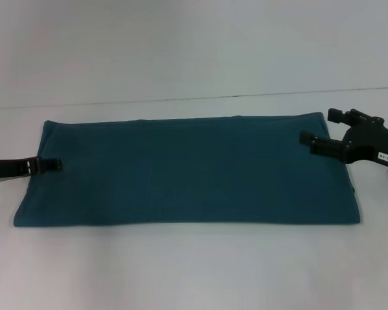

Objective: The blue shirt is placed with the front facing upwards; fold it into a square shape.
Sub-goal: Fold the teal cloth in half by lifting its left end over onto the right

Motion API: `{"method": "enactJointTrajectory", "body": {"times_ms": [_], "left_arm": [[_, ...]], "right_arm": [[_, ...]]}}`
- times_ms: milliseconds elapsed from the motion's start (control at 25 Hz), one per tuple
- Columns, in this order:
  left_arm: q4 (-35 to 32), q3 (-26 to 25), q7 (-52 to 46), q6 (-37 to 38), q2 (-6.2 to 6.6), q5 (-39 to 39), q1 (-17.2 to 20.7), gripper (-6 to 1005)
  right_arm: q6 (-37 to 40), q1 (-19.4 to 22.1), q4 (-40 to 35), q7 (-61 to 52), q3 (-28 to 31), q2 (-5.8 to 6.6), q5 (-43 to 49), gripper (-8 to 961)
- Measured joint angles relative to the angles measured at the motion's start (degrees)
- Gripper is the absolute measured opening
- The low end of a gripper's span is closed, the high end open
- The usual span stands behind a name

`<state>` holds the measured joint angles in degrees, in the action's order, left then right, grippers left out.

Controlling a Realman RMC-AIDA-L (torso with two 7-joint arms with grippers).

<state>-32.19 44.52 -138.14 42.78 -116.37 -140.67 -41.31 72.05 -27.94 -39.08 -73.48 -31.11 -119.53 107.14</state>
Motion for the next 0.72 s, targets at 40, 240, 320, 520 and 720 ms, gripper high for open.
{"method": "enactJointTrajectory", "body": {"times_ms": [40,240,320,520,720], "left_arm": [[0.2,-0.2,-0.2,0.0,0.02,0.0,0.0,837],[1.6,-0.9,-0.4,0.0,0.48,0.2,-0.4,837],[1.9,-0.9,-0.4,0.0,0.52,0.2,-0.5,838],[2.0,-1.0,-0.4,-0.1,0.53,0.2,-0.5,840],[2.0,-1.0,-0.4,0.2,0.31,0.4,-0.7,840]], "right_arm": [[0.0,0.0,0.1,0.0,0.0,0.00,0.0,943],[-0.2,0.0,0.1,0.0,0.0,0.00,0.0,943],[-0.1,0.0,0.1,0.0,0.0,0.00,0.0,942],[0.0,0.0,0.1,0.0,0.0,0.00,0.0,942],[-0.1,0.0,0.2,0.0,0.0,0.00,0.0,942]]}}
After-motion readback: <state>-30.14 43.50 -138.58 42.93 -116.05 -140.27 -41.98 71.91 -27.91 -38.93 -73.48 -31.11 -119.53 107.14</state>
